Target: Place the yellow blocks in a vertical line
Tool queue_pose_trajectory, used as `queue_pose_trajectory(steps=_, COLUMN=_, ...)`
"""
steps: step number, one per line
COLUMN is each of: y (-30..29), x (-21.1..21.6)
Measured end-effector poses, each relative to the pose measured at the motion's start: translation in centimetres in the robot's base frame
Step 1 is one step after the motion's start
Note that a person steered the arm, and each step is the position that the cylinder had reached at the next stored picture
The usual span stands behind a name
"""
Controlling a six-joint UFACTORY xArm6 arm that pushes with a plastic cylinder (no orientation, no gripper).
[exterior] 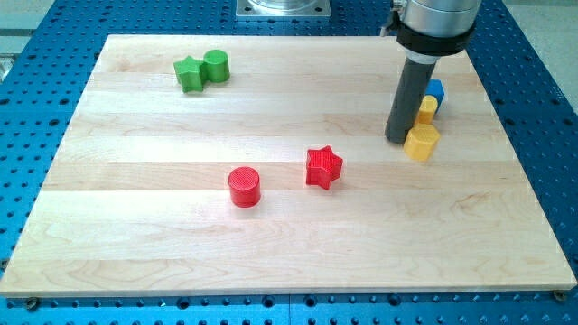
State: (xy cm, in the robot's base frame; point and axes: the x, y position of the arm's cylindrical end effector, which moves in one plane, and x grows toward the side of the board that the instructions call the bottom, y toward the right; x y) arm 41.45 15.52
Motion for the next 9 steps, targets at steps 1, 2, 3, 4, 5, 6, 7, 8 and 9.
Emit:
queue_pose_trajectory(steps=1, y=-1.9, x=-2.2)
queue_pose_trajectory(steps=2, y=-1.6, x=-4.7)
queue_pose_trajectory(steps=3, y=-1.2, x=-6.5)
queue_pose_trajectory(steps=4, y=-0.9, x=-6.5)
queue_pose_trajectory(steps=5, y=1.0, x=-6.4)
queue_pose_trajectory(steps=6, y=1.1, x=-5.3)
queue_pose_trajectory(steps=7, y=1.3, x=-2.8)
queue_pose_trajectory(steps=8, y=-0.1, x=-2.5)
queue_pose_trajectory(steps=9, y=-3.5, x=0.0)
